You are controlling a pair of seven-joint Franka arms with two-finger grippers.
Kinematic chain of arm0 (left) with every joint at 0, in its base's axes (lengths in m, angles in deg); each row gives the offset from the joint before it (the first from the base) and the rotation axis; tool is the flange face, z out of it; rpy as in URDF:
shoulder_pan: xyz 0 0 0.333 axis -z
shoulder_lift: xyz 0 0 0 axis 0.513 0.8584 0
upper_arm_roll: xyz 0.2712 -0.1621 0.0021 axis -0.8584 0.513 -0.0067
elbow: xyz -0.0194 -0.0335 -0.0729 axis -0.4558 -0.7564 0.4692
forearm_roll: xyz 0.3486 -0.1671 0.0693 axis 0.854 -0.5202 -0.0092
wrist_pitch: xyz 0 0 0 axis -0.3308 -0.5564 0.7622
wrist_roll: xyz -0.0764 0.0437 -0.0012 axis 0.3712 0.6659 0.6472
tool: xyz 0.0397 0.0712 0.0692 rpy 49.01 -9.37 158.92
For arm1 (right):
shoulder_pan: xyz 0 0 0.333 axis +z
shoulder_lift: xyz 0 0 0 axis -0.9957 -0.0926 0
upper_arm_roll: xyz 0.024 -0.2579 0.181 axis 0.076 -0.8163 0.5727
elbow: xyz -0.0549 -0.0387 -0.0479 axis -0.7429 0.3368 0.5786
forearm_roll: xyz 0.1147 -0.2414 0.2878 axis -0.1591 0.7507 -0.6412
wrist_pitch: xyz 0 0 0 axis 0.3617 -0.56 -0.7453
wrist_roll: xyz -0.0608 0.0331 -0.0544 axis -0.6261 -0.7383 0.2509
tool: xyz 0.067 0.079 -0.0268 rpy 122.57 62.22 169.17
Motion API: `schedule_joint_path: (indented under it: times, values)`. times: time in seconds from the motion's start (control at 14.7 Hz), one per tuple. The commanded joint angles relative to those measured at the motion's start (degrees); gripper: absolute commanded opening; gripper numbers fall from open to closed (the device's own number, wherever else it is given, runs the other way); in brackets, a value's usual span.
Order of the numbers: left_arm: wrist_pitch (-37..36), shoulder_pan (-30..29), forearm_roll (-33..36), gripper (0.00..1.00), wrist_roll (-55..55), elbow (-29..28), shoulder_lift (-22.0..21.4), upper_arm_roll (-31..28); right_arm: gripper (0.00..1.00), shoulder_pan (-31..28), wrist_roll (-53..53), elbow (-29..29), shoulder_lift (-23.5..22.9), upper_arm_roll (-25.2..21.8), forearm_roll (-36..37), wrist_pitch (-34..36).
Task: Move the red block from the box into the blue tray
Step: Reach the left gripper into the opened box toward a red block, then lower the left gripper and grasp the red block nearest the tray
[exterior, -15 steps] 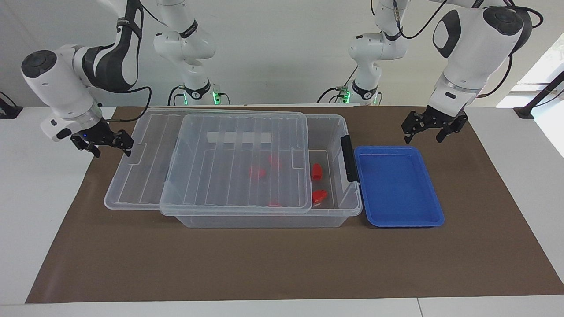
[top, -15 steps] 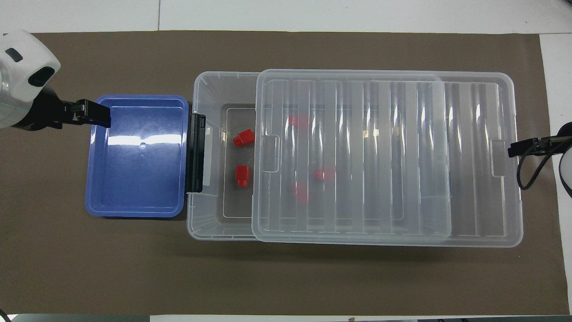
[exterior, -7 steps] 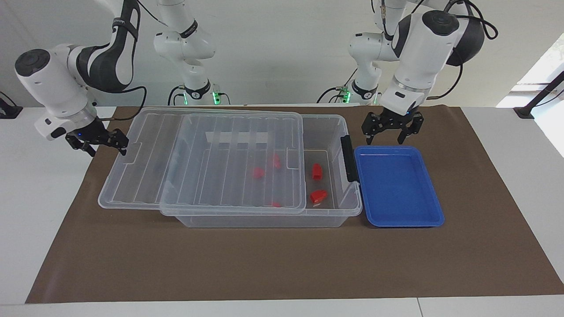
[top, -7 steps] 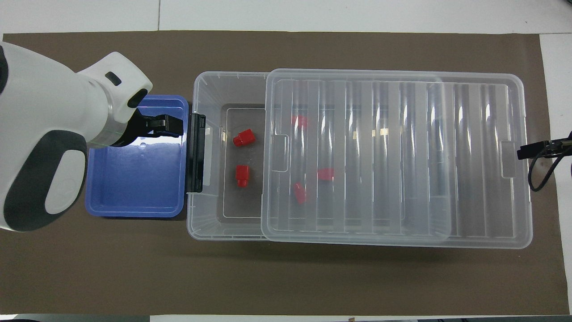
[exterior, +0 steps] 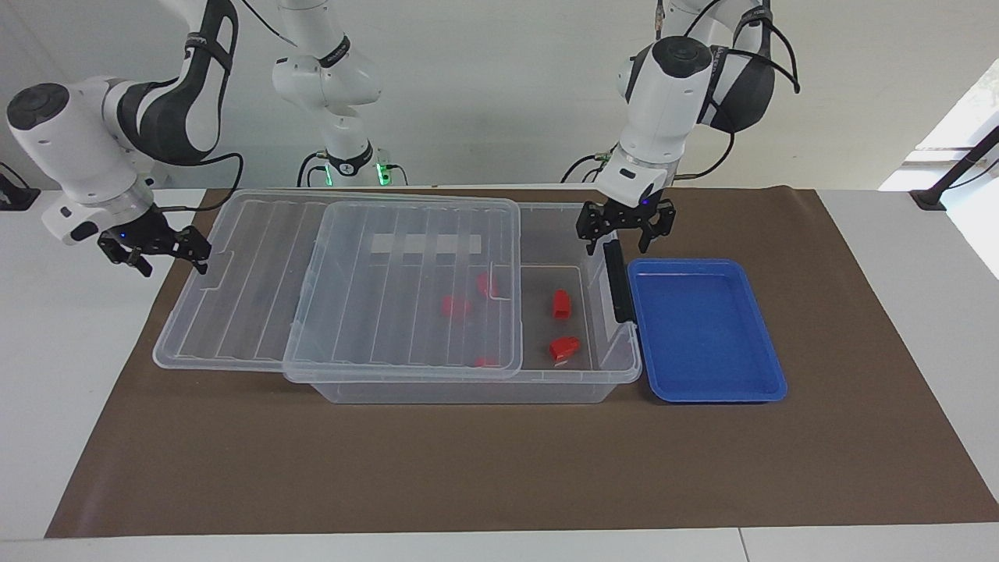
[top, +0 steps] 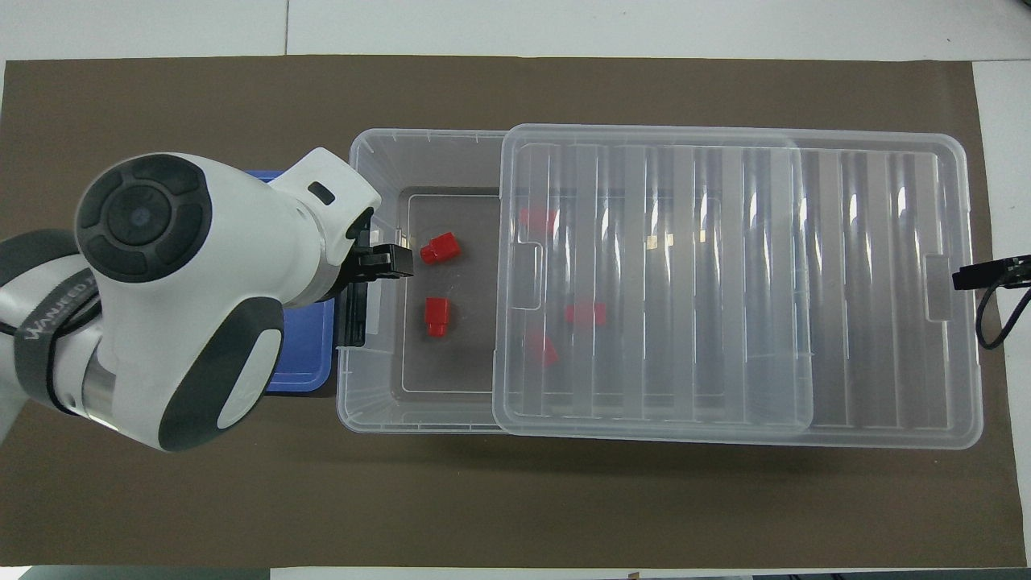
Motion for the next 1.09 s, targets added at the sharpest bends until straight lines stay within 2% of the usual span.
schedule_joint_path:
  times: [0.0, 0.54, 1.02]
  values:
    - [1.9, 2.3, -0.2, 1.00, -3.0, -2.8, -0.1, -0.8, 1.00, -0.1, 2.4, -1.7, 0.9, -1.0, 0.9, -1.6]
    - [6.6, 6.8, 0.9, 0.98, -10.0, -3.9, 4.8, -0.8, 1.00, -0.3, 2.6, -1.5, 0.7, -1.3, 1.0, -1.6]
    - [13.3, 7.8, 1.7, 0.94, -10.5, -8.1, 7.2, -0.8, 1.00, -0.5, 3.9, -1.1, 0.7, -1.7, 1.8, -1.3]
